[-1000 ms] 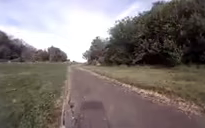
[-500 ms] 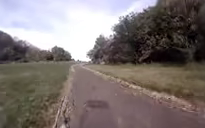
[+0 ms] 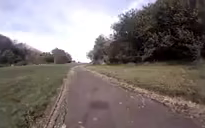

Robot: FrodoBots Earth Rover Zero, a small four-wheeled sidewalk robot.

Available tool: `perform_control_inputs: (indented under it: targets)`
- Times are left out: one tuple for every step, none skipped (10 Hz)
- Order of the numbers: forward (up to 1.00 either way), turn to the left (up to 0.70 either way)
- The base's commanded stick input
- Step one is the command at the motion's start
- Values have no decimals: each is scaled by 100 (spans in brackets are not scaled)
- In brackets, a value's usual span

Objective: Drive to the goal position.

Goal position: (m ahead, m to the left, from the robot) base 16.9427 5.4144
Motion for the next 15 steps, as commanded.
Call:
perform_control_inputs:
  targets:
    - [85, 19]
    - [85, 4]
    - [85, 1]
    - [85, 0]
    - [85, 0]
    - [85, 0]
    - [85, 0]
    - [85, 0]
    - [85, 0]
    - [85, 0]
    - [85, 0]
    - [85, 3]
    - [85, 34]
    - [85, 34]
    - [85, 31]
